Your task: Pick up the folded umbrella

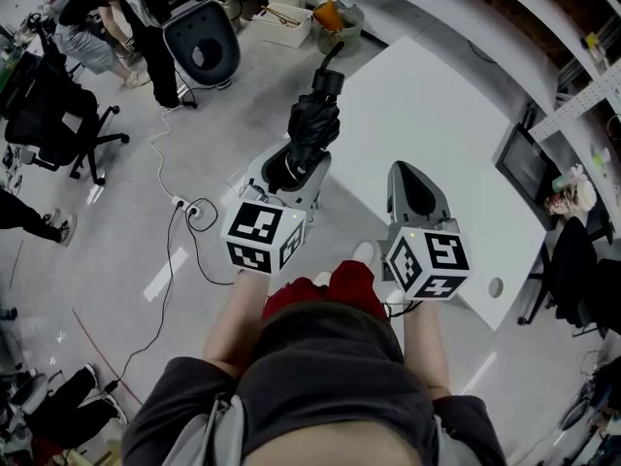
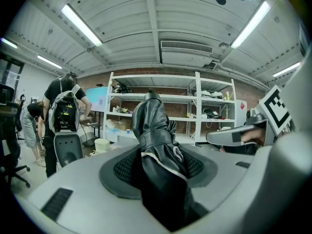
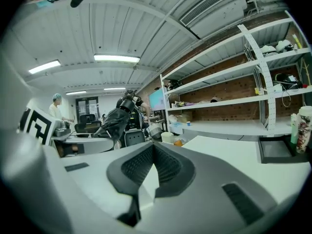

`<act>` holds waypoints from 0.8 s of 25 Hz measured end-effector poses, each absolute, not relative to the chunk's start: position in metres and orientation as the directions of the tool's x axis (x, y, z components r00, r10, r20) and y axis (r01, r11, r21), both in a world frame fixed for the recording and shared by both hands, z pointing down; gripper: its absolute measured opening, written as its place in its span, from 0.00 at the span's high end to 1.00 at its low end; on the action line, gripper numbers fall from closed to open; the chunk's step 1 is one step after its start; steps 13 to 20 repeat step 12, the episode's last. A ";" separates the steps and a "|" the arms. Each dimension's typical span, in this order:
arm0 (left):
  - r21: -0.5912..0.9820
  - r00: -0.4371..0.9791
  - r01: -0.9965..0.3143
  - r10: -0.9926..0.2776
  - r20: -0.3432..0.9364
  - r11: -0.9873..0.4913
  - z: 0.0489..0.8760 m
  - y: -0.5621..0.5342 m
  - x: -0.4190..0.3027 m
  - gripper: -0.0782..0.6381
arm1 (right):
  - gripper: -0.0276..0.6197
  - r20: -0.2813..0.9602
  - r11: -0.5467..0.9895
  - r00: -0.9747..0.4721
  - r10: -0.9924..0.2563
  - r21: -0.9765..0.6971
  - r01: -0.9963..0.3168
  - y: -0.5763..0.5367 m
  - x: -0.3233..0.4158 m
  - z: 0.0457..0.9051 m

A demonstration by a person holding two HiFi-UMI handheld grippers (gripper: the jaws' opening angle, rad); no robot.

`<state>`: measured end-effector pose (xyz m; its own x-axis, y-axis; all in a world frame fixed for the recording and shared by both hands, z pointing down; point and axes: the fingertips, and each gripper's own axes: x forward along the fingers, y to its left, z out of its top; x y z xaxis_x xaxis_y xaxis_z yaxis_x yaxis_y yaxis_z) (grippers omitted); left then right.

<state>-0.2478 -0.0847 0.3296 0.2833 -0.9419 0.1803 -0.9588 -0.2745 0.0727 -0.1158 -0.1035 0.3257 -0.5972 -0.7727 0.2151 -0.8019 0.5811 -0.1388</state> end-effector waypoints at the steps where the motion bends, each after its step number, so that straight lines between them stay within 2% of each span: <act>1: 0.074 0.279 -0.960 -0.943 0.181 -0.270 0.329 -0.084 -0.250 0.59 | 0.93 0.215 0.584 -0.600 -0.771 -0.139 -0.800 -0.103 -0.118 0.325; 20: 0.090 0.252 -0.967 -0.951 0.179 -0.239 0.330 -0.072 -0.267 0.59 | 0.93 0.208 0.598 -0.615 -0.760 -0.144 -0.788 -0.095 -0.129 0.326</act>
